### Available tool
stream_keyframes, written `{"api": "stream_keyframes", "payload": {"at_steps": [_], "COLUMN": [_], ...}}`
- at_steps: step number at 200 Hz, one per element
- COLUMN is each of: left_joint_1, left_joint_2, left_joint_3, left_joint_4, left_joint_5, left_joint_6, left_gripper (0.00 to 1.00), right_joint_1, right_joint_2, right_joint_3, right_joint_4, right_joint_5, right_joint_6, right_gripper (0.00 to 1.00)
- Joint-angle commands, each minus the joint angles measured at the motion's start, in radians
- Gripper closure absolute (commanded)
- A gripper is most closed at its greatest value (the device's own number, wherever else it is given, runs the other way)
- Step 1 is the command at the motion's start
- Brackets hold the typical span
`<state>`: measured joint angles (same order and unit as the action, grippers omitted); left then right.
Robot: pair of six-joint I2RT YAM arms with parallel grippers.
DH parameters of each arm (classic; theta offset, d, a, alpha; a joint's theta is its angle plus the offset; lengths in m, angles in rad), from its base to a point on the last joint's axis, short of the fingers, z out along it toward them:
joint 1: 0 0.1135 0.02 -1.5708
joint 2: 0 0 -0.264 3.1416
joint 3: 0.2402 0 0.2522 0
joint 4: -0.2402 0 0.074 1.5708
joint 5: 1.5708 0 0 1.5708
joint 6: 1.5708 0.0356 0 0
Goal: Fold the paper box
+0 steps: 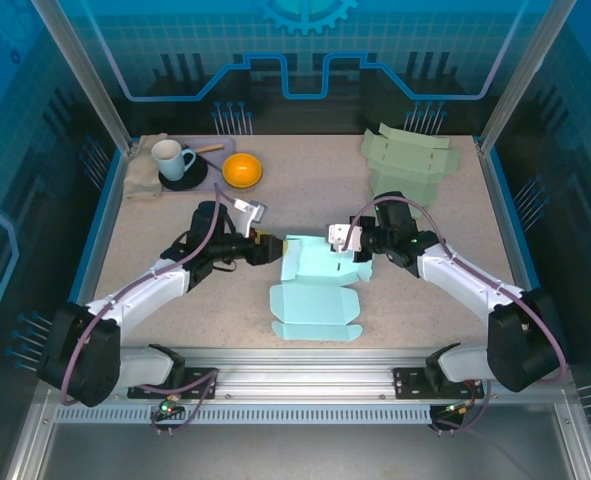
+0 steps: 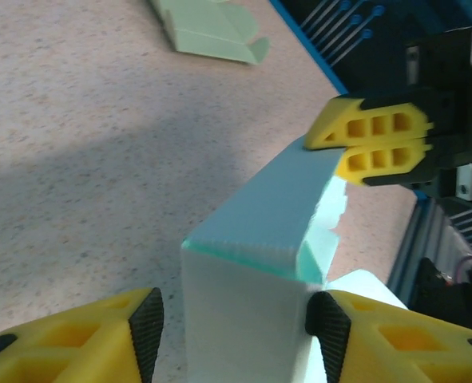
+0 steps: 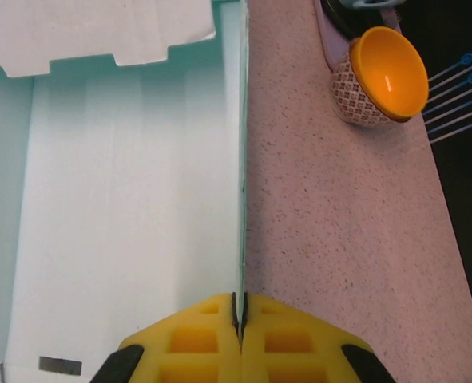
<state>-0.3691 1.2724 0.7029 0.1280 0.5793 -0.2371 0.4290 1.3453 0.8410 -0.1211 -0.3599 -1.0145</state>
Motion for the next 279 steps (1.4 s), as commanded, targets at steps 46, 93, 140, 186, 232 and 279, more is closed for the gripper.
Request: {"api": "stream_keyframes", "payload": {"at_steps": [46, 93, 140, 186, 232, 279], "left_joint_1": [0.003, 0.002, 0.001, -0.008, -0.021, -0.046], "left_joint_2": [0.052, 0.079, 0.104, 0.122, 0.113, 0.068], "left_joint_3": [-0.02, -0.055, -0.062, -0.064, -0.027, -0.02], "left_joint_4": [0.112, 0.216, 0.244, 0.245, 0.152, 0.071], "left_joint_5": [0.163, 0.298, 0.347, 0.369, 0.281, 0.101], "left_joint_6": [-0.017, -0.085, -0.113, -0.121, -0.083, -0.05], "left_gripper": [0.28, 0.01, 0.06, 0.1, 0.41, 0.65], "right_joint_1": [-0.004, -0.043, -0.062, -0.075, -0.075, -0.07], "right_joint_2": [-0.032, -0.046, -0.045, -0.048, -0.045, -0.044], "right_joint_3": [0.033, 0.089, 0.105, 0.103, 0.111, 0.111], "right_joint_4": [-0.093, -0.148, -0.164, -0.166, -0.171, -0.157], "right_joint_5": [-0.123, -0.182, -0.201, -0.201, -0.208, -0.19], "right_joint_6": [-0.03, -0.04, -0.045, -0.043, -0.037, -0.02], "right_gripper": [1.0, 1.0, 1.0, 1.0, 1.0, 1.0]}}
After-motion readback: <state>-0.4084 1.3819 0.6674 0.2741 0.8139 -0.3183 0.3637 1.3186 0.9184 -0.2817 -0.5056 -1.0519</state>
